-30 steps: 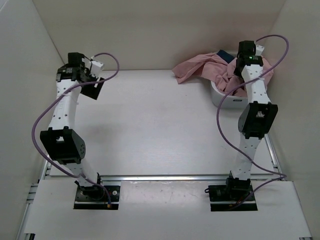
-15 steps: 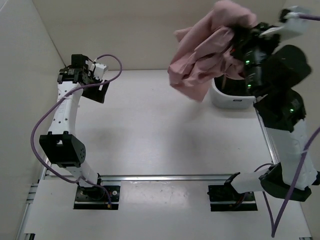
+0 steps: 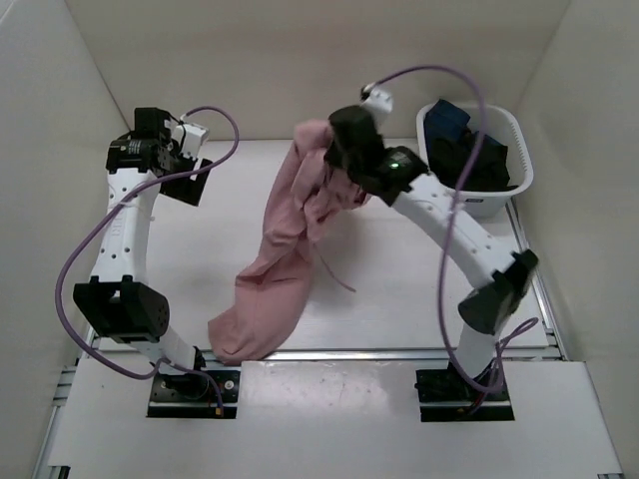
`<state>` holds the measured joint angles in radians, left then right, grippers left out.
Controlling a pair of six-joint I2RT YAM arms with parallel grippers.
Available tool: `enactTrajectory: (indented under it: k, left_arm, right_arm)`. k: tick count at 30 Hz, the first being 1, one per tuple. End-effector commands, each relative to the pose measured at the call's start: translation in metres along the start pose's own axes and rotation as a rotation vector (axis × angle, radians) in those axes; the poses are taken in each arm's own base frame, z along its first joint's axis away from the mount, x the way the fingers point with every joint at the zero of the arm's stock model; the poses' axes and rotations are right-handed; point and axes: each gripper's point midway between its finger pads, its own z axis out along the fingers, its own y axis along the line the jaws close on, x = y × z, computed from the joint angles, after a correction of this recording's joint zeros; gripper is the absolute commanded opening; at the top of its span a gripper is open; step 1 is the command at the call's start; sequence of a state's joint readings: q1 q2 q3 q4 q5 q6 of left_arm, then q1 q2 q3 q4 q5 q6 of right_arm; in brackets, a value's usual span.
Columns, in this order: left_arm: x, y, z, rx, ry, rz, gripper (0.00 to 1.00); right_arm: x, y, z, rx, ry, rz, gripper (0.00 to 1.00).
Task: Fold and stack the trousers
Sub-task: Grab the trousers from the pile
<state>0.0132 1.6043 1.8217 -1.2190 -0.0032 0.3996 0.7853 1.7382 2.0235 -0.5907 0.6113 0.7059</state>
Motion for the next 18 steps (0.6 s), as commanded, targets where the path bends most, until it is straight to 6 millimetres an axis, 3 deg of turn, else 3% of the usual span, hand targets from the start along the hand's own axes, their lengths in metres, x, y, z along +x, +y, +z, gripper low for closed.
enactTrajectory:
  k: [1,2,3,4,5,6,7,8,9,10,11,12,13,14,15,18]
  left_arm:
    - [0.019,0.002,-0.005,-0.024,0.038,0.050,0.92]
    - [0.023,0.001,-0.002,-0.018,0.052,0.060,0.92]
    - [0.025,-0.007,0.002,0.008,0.060,0.080,0.91]
    - [0.035,-0.023,0.008,0.058,0.099,0.109,0.87]
    - [0.041,-0.033,0.011,0.096,0.120,0.138,0.85]
    - [0.047,-0.046,0.014,0.145,0.138,0.170,0.84]
    - [0.047,-0.073,0.014,0.227,0.121,0.204,0.83]
    - [0.067,-0.094,0.016,0.286,0.156,0.227,0.83]
    - [0.076,-0.111,0.019,0.331,0.165,0.252,0.83]
    - [0.085,-0.129,0.022,0.383,0.172,0.274,0.83]
    - [0.117,-0.157,0.031,0.450,0.247,0.331,0.83]
    - [0.132,-0.169,0.036,0.475,0.284,0.358,0.84]
    - [0.144,-0.177,0.045,0.473,0.305,0.377,0.86]
    - [0.159,-0.182,0.050,0.448,0.346,0.416,0.86]
    - [0.185,-0.187,0.064,0.452,0.421,0.438,0.86]
    - [0.197,-0.196,0.077,0.461,0.463,0.432,0.88]
  right_arm:
    - [0.051,-0.016,0.013,0.086,0.135,0.058,0.27]
    - [0.079,-0.033,0.036,0.156,0.189,-0.009,0.65]
    - [0.074,-0.032,0.042,0.162,0.201,-0.019,0.78]
    - [0.103,-0.051,0.058,0.200,0.328,-0.091,0.93]
    - [0.100,-0.056,0.062,0.214,0.340,-0.127,0.97]
    - [0.093,-0.048,0.060,0.157,0.366,-0.173,0.99]
    - [0.093,-0.054,0.060,0.161,0.382,-0.201,0.99]
    - [0.093,-0.060,0.055,0.175,0.386,-0.219,0.99]
    - [0.108,-0.091,0.056,0.249,0.421,-0.243,0.99]
    - [0.094,-0.097,0.043,0.238,0.390,-0.222,0.99]
    - [0.089,-0.102,0.047,0.224,0.347,-0.193,0.99]
    - [0.093,-0.114,0.046,0.227,0.350,-0.182,0.99]
    - [0.105,-0.147,0.040,0.274,0.375,-0.164,0.99]
    - [0.109,-0.158,0.041,0.282,0.380,-0.150,0.99]
    - [0.117,-0.180,0.043,0.307,0.417,-0.117,0.99]
    - [0.130,-0.205,0.049,0.303,0.493,-0.085,0.99]
